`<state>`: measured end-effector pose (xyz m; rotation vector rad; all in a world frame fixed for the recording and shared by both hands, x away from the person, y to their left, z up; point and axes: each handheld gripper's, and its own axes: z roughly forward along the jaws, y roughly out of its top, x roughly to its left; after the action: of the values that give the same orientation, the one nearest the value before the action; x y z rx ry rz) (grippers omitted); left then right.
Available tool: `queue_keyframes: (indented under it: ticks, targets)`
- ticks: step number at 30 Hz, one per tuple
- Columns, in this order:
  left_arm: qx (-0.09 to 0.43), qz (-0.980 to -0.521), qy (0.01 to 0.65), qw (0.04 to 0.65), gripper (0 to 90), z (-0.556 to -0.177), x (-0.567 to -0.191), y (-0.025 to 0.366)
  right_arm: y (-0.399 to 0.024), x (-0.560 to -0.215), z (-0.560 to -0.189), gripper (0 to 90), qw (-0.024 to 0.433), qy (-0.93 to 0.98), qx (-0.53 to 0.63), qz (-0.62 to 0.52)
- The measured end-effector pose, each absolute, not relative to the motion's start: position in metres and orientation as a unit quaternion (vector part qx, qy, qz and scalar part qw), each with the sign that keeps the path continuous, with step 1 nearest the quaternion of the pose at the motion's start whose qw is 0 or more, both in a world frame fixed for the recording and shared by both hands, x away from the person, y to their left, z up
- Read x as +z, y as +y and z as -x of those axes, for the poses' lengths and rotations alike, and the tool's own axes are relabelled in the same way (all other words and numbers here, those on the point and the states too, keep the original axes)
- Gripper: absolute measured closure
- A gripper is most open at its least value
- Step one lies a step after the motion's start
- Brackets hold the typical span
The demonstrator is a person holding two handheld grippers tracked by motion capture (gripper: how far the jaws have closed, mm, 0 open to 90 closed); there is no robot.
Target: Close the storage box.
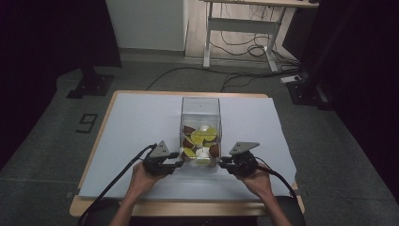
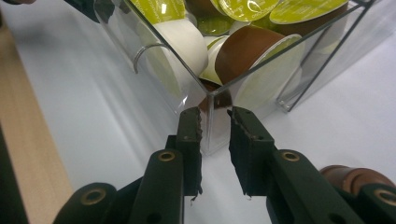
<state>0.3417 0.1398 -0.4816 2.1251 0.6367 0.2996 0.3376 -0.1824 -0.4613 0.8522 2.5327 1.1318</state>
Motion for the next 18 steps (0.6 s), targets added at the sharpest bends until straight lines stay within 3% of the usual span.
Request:
queue_keyframes:
  ticks: [7, 12, 18]
  targets:
    - [0.125, -0.85, 0.261, 0.44, 62.5, -0.347, -0.483, 0.139, -0.182, -0.461, -0.342, 74.2, 0.128, 0.86, 0.387, -0.307]
    - [0.123, -0.847, 0.265, 0.444, 62.6, -0.35, -0.483, 0.139, -0.182, -0.46, -0.341, 67.7, 0.133, 0.859, 0.381, -0.316]
    - [0.127, -0.843, 0.274, 0.445, 62.8, -0.355, -0.483, 0.138, -0.182, -0.457, -0.337, 69.9, 0.115, 0.86, 0.388, -0.309]
